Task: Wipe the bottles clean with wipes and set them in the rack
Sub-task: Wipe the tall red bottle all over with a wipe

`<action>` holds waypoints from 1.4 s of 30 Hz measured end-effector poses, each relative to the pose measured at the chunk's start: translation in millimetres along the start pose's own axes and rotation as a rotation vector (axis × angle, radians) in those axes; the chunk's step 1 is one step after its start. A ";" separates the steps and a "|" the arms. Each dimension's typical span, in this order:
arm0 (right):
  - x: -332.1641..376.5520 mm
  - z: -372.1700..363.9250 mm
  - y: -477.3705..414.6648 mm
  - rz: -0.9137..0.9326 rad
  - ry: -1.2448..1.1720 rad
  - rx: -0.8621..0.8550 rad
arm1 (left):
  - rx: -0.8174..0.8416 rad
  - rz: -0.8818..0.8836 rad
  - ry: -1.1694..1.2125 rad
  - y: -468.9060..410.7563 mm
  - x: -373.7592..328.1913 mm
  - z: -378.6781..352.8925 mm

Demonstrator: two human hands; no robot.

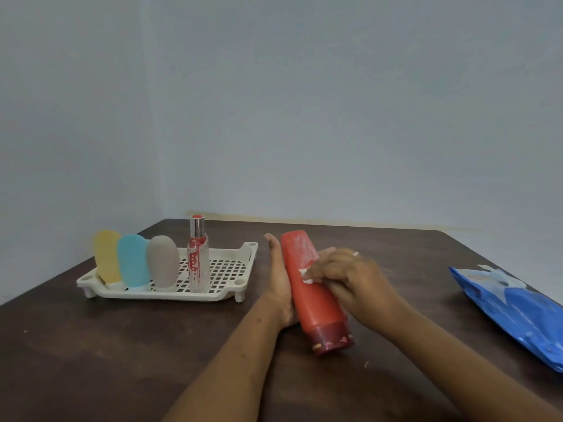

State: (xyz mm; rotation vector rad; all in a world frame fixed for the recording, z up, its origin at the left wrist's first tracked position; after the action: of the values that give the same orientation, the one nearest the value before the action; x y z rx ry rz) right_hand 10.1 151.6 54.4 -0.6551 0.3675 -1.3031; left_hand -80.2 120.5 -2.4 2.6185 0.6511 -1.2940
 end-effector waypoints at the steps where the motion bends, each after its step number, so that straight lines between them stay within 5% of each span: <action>1: 1.9 1.4 3.7 0.048 -0.005 0.020 | 0.028 0.026 -0.014 -1.7 0.8 -0.1; 13: -6.3 12.2 13.8 0.058 -0.087 0.004 | 0.032 0.033 -0.099 -10.4 3.8 2.0; 19: -17.7 22.5 16.8 -0.095 -0.188 -0.208 | 0.060 -0.013 -0.141 -9.4 4.0 -3.0; 24: -1.9 27.0 20.4 0.017 -0.193 -0.188 | 0.152 -0.027 -0.177 -0.4 -2.6 -13.1; 30: -19.4 33.6 21.5 -0.121 -0.283 -0.375 | 0.216 -0.022 -0.144 4.6 -0.8 -18.8; 42: -27.4 32.3 24.7 -0.288 -0.460 -0.479 | 0.328 0.008 -0.157 9.5 -2.5 -28.2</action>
State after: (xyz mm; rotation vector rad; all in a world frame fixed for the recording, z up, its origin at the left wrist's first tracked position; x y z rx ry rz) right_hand 41.6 188.7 60.6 -1.4240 0.2085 -1.2933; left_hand -57.0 120.2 16.4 2.7188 0.4337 -1.7121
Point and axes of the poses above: each hand's wrist, its own y-axis away from the middle knuckle, its own z-axis out of the back of the hand, x = y × z, the point moved 6 cm from there along -y, towards the middle knuckle, and after that the axes turned 4 degrees about x, right-handed, at the moved point
